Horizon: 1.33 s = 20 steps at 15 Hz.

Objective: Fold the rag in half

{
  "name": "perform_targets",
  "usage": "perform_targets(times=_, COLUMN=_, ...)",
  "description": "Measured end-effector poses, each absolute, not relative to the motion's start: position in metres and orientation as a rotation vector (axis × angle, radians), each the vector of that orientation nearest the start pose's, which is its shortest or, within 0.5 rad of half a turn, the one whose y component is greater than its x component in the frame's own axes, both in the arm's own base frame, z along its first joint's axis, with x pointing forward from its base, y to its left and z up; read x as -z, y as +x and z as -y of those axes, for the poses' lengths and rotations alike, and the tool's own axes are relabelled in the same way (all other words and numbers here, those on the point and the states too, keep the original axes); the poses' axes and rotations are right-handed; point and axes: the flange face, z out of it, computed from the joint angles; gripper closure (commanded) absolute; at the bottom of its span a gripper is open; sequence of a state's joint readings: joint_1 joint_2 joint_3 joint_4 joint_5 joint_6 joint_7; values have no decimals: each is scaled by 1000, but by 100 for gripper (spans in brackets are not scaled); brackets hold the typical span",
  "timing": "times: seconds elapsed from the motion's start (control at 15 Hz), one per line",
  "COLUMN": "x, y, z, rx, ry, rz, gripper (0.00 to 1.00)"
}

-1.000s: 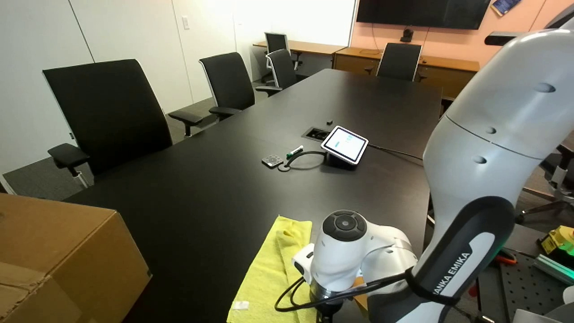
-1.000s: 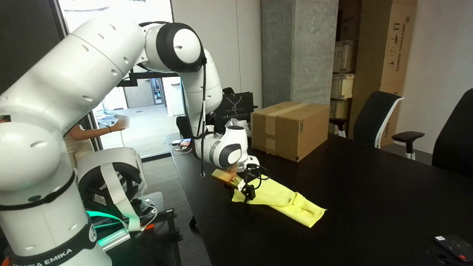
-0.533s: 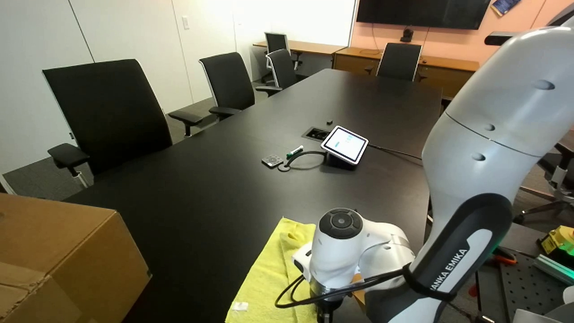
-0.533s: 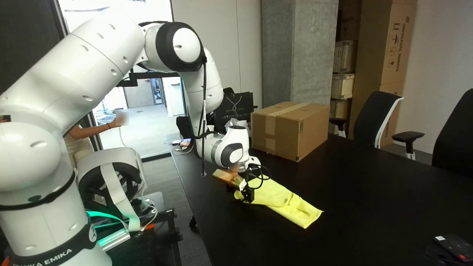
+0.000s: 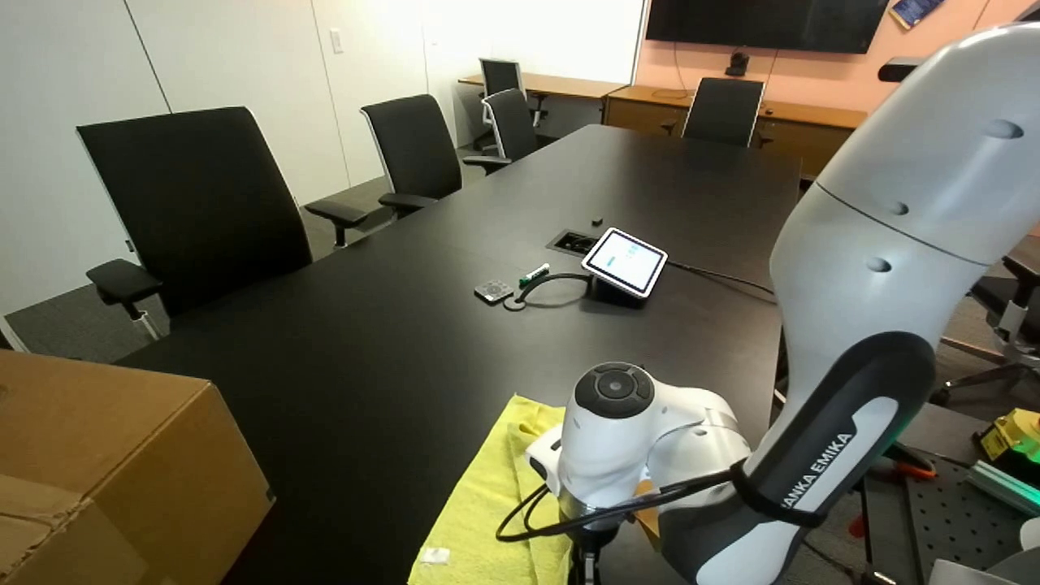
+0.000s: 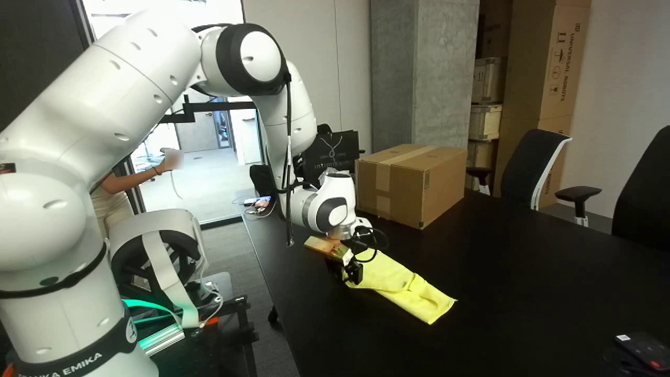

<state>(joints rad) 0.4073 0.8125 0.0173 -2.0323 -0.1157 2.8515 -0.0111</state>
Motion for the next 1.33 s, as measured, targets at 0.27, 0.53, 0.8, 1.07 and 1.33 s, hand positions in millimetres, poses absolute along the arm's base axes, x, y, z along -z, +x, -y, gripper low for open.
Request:
perform_targets(times=0.27, x=-57, y=519, z=-242, rx=55, ry=-3045, rz=839, gripper=96)
perform_targets(times=0.53, x=-73, y=526, z=-246, rx=99, ry=-3042, rz=831, gripper=96)
perform_targets(times=0.8, x=-87, y=533, z=-251, rx=143, ry=-3036, rz=825, gripper=98)
perform_targets(times=1.07, x=-103, y=550, z=-266, rx=235, ry=-3015, rz=824, gripper=100)
perform_targets(times=1.33, x=-117, y=576, z=-286, rx=340, ry=-2992, rz=811, gripper=99)
